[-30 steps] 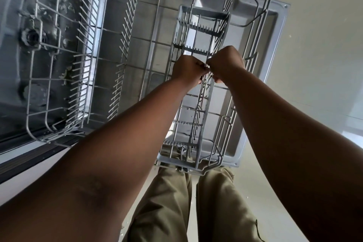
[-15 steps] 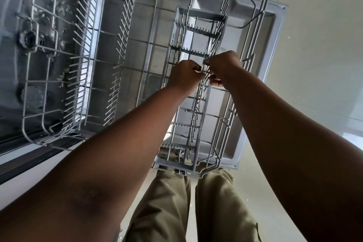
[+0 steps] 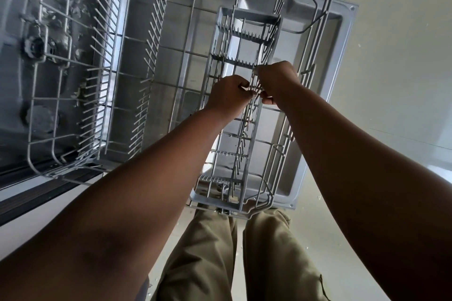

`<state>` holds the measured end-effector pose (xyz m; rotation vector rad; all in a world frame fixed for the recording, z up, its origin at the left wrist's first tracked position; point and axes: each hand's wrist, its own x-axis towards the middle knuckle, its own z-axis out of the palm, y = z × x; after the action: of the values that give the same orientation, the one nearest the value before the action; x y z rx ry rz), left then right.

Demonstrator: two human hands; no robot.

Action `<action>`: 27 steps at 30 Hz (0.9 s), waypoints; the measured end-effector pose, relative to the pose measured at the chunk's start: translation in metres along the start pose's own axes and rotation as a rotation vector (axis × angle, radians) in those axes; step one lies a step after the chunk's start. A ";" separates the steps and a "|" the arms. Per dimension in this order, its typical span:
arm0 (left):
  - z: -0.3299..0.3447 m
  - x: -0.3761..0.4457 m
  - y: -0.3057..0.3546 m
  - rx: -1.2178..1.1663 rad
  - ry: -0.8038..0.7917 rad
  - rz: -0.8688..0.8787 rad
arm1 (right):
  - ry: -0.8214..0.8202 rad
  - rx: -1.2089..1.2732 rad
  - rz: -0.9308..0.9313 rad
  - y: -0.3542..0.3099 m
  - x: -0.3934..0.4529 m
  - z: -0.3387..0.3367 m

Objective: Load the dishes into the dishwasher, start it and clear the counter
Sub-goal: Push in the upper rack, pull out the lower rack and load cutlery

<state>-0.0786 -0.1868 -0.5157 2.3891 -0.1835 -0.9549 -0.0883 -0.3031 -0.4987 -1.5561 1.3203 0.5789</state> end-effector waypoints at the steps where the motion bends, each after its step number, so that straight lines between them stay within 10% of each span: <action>1: -0.001 -0.003 0.001 -0.007 -0.014 -0.001 | 0.011 -0.017 -0.030 0.001 0.000 0.000; 11: -0.049 -0.105 -0.023 -0.051 0.499 0.279 | 0.154 -0.658 -0.542 0.004 -0.086 0.000; 20: -0.094 -0.262 -0.078 0.392 0.256 -0.191 | -0.225 -1.382 -0.945 0.037 -0.229 0.018; 27: -0.153 -0.406 -0.072 0.417 0.469 -0.335 | -0.246 -1.643 -1.368 0.020 -0.339 0.030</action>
<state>-0.2811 0.0711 -0.2219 3.0215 0.2248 -0.4940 -0.2004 -0.1185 -0.2353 -2.8841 -0.9781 0.8520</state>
